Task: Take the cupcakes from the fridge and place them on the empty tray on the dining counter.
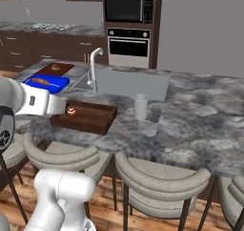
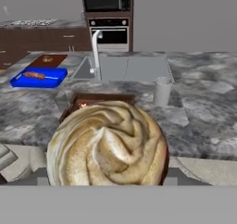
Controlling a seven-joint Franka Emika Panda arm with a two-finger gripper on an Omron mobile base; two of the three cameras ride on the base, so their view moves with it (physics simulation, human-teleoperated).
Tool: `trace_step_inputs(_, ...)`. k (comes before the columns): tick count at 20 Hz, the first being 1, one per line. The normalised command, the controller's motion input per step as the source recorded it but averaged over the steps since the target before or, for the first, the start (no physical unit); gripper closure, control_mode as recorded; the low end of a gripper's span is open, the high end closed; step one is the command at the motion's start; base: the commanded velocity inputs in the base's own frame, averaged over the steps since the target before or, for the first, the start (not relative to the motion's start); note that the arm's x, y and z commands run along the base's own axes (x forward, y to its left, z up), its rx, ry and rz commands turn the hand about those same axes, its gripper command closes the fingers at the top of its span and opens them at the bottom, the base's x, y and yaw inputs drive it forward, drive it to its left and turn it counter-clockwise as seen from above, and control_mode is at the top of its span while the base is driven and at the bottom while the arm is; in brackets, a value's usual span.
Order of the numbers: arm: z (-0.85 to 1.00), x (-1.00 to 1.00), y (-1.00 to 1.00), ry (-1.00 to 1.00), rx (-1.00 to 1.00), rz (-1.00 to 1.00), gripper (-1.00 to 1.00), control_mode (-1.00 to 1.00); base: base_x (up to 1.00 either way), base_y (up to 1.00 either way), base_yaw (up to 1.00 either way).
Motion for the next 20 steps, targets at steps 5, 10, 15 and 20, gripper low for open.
trace_step_inputs(5,-0.6,1.0,0.0,0.34,0.08,0.12,1.0,-1.0,0.0,0.0,0.0)
trace_step_inputs(10,-0.51,0.91,0.02,0.07,0.05,0.02,1.0,-1.0,0.0,0.0,0.0)
trace_step_inputs(15,-0.55,0.78,0.29,0.02,-0.04,-0.01,1.0,-1.0,0.0,0.0,0.0)
trace_step_inputs(20,-0.54,0.71,0.37,0.07,-0.1,-0.05,1.0,-1.0,0.0,0.0,0.0)
